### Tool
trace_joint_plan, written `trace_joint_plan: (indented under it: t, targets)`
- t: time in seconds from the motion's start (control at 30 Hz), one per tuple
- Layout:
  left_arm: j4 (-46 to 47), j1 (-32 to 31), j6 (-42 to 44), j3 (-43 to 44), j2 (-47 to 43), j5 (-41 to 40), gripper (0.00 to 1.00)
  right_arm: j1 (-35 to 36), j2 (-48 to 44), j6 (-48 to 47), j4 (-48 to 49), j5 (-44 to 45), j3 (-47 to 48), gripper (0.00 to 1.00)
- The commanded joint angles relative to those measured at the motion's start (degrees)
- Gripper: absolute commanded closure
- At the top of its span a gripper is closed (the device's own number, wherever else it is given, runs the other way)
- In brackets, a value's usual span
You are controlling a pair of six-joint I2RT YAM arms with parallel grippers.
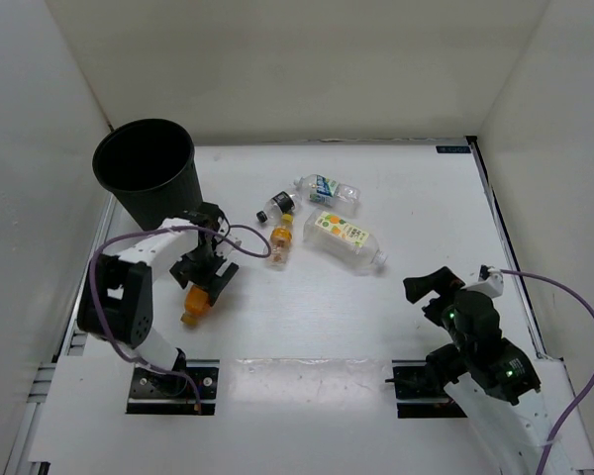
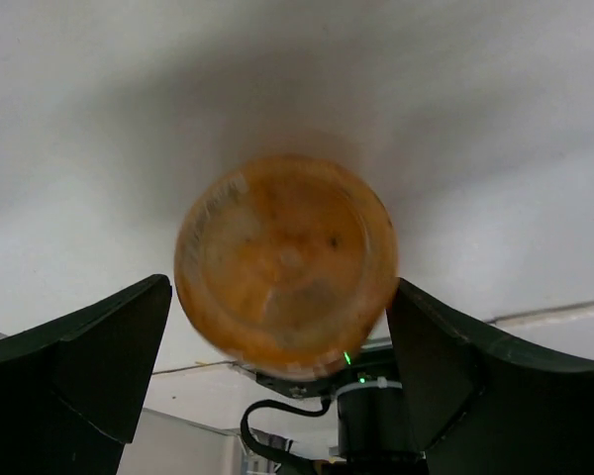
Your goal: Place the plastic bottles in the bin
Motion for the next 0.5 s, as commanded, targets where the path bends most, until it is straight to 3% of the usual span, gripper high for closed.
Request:
trace_joint_plan:
  t: [0.0,0.07,0.1,0.17,0.2,0.3,0.33,0.43,0.47]
  targets:
    - [3.93,-0.21,-0.98,1.97,0.37,-3.68,0.00,-0.02,2.13,-0.99,1.70,1.49,2.58,0.00]
    - [3.93,-0.21,-0.98,2.51,1.52,-2.54,0.08,-0.02,3.01,-0.99,1.70,1.49,3.10,0.00]
    - [3.93,-0.21,-0.98,2.51,2.13,-2.01,0.22,-0.02,3.71,-0.99,1.70,1.49,3.10,0.00]
    - [3.15,-0.21,-0.98,3.03,4.24,0.35,0.36,-0.02,4.24,-0.99,2.22,1.49,3.10,0.00]
    - [2.36,0.49,-0.46,3.56,5.03,1.58,0.50,-0.02,4.24,-0.99,2.23,1.49,3.10,0.00]
    - [-3.70,1.55,-0.46,9.87,7.32,8.07,0.75,-0.02,5.29,-1.51,3.46,1.49,3.10,0.00]
    - [-5.54,1.55,-0.98,14.94,7.93,9.75,0.90,-0.02,5.29,-1.51,4.07,1.49,3.10,0.00]
    - [-13.71,1.55,-0.98,25.41,7.94,16.34,0.90,-0.02,7.57,-2.65,5.30,0.97,3.63,0.00]
    - [-15.91,1.55,-0.11,34.41,7.94,18.19,0.90,-0.02,9.15,-3.44,6.26,0.96,3.63,0.00]
